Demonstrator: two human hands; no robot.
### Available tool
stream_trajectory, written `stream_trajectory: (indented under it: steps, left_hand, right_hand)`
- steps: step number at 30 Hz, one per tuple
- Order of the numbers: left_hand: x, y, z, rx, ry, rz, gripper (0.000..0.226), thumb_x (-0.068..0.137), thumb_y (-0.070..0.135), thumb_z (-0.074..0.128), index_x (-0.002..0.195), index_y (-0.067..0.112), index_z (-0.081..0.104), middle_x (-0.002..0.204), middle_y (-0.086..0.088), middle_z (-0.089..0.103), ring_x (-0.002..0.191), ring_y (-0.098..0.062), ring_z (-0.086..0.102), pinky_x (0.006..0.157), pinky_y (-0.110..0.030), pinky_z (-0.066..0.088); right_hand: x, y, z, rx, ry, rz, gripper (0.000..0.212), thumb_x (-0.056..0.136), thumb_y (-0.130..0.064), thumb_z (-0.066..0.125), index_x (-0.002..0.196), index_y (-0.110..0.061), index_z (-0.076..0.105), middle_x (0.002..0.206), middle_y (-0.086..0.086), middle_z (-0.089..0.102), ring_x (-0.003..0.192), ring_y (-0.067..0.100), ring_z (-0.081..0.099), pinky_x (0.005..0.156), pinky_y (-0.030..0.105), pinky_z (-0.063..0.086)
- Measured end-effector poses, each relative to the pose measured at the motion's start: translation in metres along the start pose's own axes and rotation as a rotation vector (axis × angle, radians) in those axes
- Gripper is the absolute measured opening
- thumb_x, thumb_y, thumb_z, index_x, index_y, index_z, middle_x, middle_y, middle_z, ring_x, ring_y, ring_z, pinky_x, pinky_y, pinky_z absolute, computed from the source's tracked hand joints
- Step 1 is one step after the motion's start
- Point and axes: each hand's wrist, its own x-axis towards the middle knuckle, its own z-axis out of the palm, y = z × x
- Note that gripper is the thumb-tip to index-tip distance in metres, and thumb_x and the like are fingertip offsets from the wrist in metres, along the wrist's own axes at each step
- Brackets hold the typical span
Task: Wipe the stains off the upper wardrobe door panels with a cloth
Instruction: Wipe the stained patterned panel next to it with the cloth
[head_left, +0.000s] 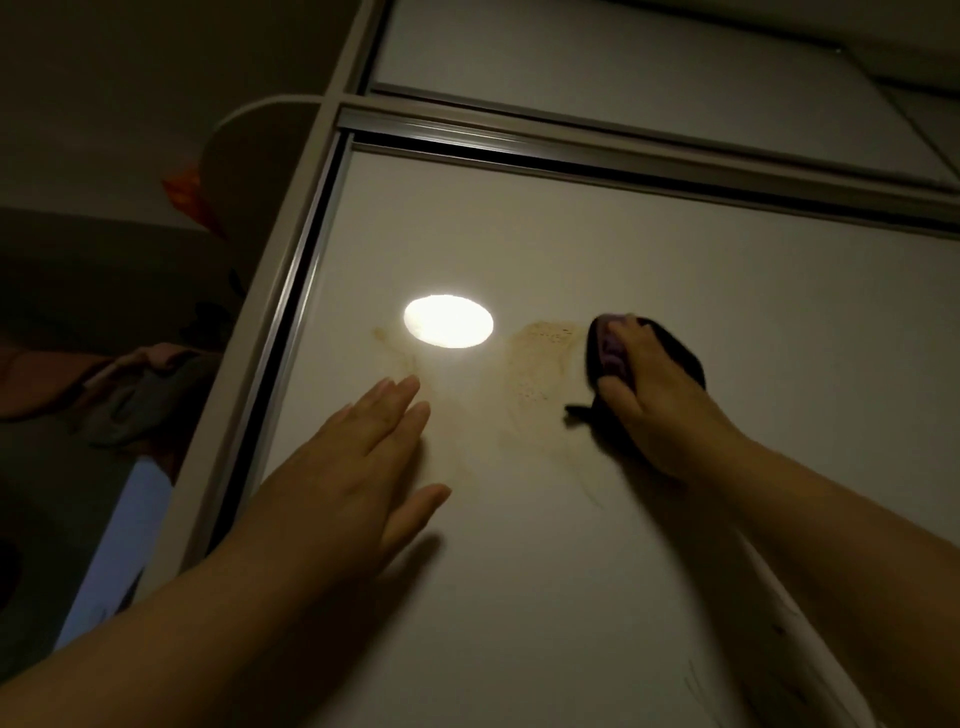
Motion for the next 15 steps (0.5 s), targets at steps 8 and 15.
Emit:
stream_trajectory:
  steps: [8,15]
  left_hand:
    - [0.014,-0.007,-0.004,-0.083,-0.014,-0.032,0.079,0.087,0.066,0.015,0.140,0.012,0.034,0.149,-0.008,0.025,0.135,-0.020,0.020,0.100,-0.039,0.021]
    - [-0.004,-0.004,-0.009,-0.113,-0.082,-0.185,0.081,0.070,0.075,0.005,0.139,0.032,-0.004,0.146,0.014,-0.010,0.136,-0.004,-0.007,0.101,-0.022,0.000]
  right_hand:
    - [0.049,-0.070,0.037,0.056,0.020,-0.116,0.048,0.088,-0.023,0.050,0.134,-0.020,0.036,0.145,0.009,0.032,0.133,0.030,0.029,0.103,0.035,0.028]
    - [-0.023,-0.046,0.024,0.037,-0.214,-0.405,0.063,0.089,-0.033,0.051,0.144,-0.033,0.021,0.155,-0.009,0.014,0.142,0.008,0.010,0.110,0.020,0.010]
